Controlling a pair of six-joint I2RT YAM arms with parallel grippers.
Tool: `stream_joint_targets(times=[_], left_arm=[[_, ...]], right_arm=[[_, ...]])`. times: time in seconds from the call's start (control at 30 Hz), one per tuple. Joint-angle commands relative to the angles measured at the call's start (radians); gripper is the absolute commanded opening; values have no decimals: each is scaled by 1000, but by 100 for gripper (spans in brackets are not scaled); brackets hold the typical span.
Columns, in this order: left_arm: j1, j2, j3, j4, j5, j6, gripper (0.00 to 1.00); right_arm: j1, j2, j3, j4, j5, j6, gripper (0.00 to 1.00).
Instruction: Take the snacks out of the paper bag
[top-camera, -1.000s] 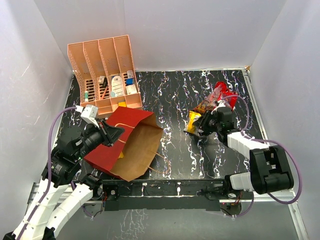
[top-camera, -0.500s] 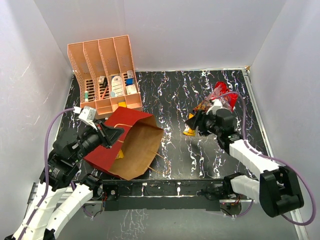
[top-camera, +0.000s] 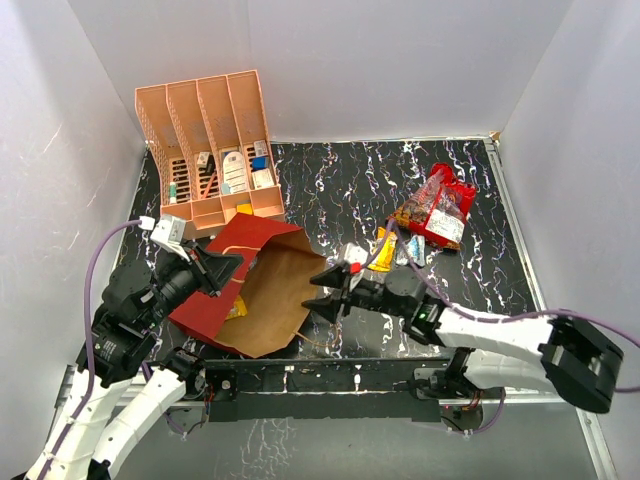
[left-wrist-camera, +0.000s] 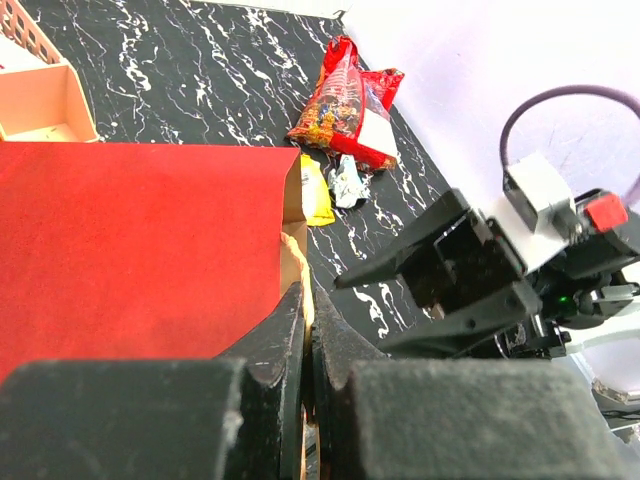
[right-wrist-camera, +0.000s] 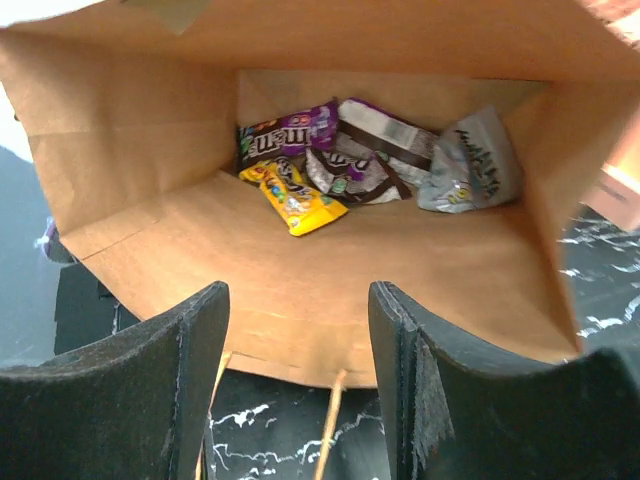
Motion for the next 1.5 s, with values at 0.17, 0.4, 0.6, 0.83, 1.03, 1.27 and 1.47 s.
stream_joint_targets(times=[0.17, 0.4, 0.6, 0.83, 1.03, 1.27, 1.47], left_arm=[[-2, -10, 12, 36, -10, -5, 0], [-2, 6, 71, 24, -23, -4, 0], [-2, 24, 91, 15, -21, 3, 0], [-2, 14, 88, 10, -26, -4, 0], [-2, 20, 93, 11, -19, -9, 0], [-2, 20, 92, 16, -8, -23, 0], [-1, 3, 94, 4, -15, -27, 0]], right_arm=[[159, 412, 189, 451, 113, -290, 60], [169, 729, 357, 543, 98, -494, 58], [168, 890, 479, 466, 116, -718, 60], [170, 990, 584, 392, 170, -892, 63], [169, 1083, 697, 375, 302, -881, 65], [162, 1195, 824, 384, 416, -847, 69], [154, 1260, 921, 349, 448, -787, 68]])
